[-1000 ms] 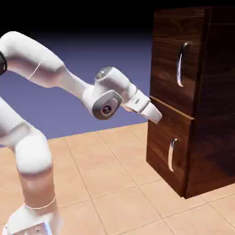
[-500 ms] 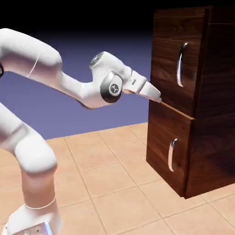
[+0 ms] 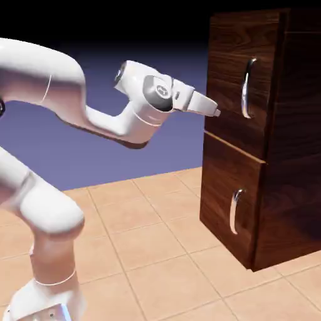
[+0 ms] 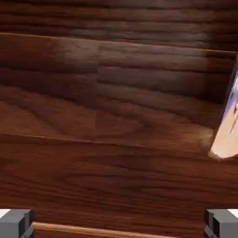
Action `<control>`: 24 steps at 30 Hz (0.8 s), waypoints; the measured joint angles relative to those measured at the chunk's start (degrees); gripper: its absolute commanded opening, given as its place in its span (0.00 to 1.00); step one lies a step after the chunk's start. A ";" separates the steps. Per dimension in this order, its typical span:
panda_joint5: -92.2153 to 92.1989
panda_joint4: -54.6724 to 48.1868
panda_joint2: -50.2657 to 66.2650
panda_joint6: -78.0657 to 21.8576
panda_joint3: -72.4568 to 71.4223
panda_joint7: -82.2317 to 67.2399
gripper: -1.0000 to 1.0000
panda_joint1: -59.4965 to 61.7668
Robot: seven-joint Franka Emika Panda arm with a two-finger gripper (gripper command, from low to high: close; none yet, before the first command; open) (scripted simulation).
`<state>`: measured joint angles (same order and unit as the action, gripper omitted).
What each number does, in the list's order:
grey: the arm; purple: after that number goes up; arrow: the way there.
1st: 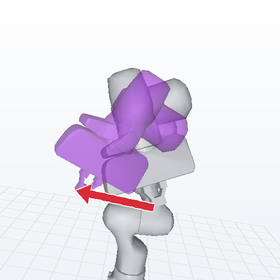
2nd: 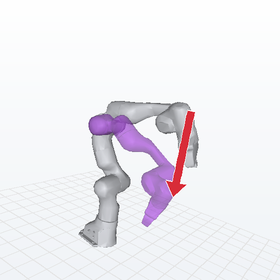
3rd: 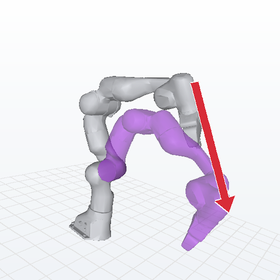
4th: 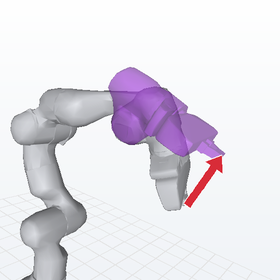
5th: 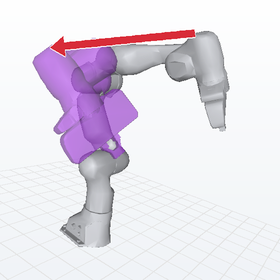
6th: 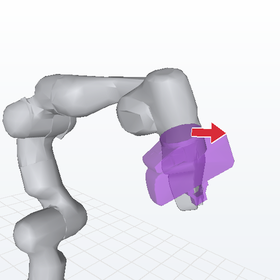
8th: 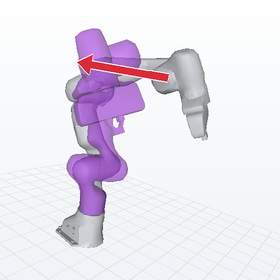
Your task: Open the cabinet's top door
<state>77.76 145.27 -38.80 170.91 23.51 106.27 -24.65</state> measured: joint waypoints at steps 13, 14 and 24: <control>32.39 -6.55 -2.56 -1.29 9.79 26.58 0.50 -9.98; 34.88 -7.06 -2.76 -1.39 10.55 28.63 0.50 -10.75; 59.80 -12.10 -4.72 -2.38 18.08 49.08 0.50 -18.43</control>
<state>137.56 133.17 -43.53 168.53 41.60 155.34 -43.08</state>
